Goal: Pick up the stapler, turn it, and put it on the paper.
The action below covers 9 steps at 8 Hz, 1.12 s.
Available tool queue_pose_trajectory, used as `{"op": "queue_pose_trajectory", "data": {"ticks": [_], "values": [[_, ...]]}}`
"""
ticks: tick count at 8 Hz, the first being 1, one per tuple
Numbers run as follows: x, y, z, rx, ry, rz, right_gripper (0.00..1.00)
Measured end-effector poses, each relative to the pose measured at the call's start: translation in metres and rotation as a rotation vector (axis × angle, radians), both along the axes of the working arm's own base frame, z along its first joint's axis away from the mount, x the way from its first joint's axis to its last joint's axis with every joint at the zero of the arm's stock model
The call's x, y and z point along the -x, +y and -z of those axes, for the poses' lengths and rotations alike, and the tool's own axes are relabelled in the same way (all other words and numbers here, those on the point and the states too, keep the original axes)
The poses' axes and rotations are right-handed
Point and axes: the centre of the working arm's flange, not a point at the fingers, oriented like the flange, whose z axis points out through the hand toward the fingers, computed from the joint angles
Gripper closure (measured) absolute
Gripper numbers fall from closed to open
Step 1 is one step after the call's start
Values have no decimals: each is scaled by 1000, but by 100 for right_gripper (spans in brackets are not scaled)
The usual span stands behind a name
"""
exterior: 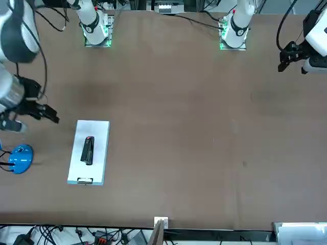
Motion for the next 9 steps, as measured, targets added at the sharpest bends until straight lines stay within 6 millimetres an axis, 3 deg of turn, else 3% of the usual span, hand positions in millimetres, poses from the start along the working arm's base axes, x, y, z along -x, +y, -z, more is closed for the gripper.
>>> {"op": "queue_pose_trajectory", "data": {"ticks": [3,4,9], "values": [[33,-4,-65,-5,47,7,0],[43,-11,-78,-5,65,18,0],[99,-17,-79,-13,114,-87,0]]}}
